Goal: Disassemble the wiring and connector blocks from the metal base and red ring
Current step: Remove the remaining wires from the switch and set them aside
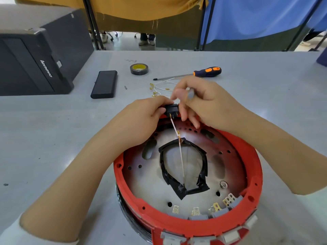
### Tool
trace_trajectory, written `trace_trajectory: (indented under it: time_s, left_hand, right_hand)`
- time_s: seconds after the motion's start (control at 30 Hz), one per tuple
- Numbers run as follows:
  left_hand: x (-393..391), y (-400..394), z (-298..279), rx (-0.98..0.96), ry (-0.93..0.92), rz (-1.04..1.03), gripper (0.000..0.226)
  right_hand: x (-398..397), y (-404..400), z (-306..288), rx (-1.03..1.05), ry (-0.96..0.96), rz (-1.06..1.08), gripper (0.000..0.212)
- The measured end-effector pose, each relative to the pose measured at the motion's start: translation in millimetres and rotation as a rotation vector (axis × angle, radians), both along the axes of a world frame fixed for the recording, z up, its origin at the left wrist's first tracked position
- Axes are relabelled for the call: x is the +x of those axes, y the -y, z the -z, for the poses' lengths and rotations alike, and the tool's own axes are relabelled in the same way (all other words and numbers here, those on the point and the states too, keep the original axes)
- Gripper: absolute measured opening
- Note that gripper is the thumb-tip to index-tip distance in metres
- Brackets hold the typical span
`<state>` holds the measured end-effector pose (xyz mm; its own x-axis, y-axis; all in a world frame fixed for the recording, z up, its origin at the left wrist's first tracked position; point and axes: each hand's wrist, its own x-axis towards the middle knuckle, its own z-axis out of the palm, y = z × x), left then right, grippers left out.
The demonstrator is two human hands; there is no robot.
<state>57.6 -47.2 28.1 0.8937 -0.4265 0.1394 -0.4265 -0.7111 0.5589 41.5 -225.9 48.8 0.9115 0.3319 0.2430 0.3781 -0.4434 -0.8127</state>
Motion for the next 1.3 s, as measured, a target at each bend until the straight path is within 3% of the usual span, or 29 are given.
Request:
trace_trajectory:
  time_s: [0.2, 0.33, 0.47, 0.63, 0.9, 1.1, 1.3]
  left_hand:
    - [1.3, 0.9, 0.0, 0.013, -0.007, 0.005, 0.034]
    - [1.4, 0.8, 0.6, -0.005, -0.007, -0.014, 0.033]
    - [2.1, 1.0, 1.7, 0.004, 0.001, -0.015, 0.033]
    - [1.7, 0.4, 1.6, 0.004, 0.013, -0.013, 0.033]
    - [-0.4, 0.1, 1.0, 0.014, 0.028, -0.014, 0.033]
    - [-0.9, -0.8, 0.4, 0.019, 0.016, -0.015, 0.033]
    - [-2.0, -0.7, 1.3, -0.017, 0.027, -0.034, 0.031]
  right_hand:
    - [-26.0, 2.2, 1.1, -0.578, 0.020, 0.097, 0.027]
    - [-35.3, 0.8, 1.6, -0.514, -0.015, 0.101, 0.031]
    - [-38.7, 3.3, 4.7, -0.269, -0.051, 0.143, 0.025]
    - [-45.8, -2.2, 14.5, -0.641, 0.188, 0.196, 0.032]
    - [-47.5, -6.7, 16.8, -0.838, 0.198, 0.050, 0.047]
    - [-45.5, -6.5, 17.5, -0.764, 0.067, 0.041, 0.038]
    - [-48.4, 0.2, 15.6, -0.405, 0.025, 0.177, 0.035]
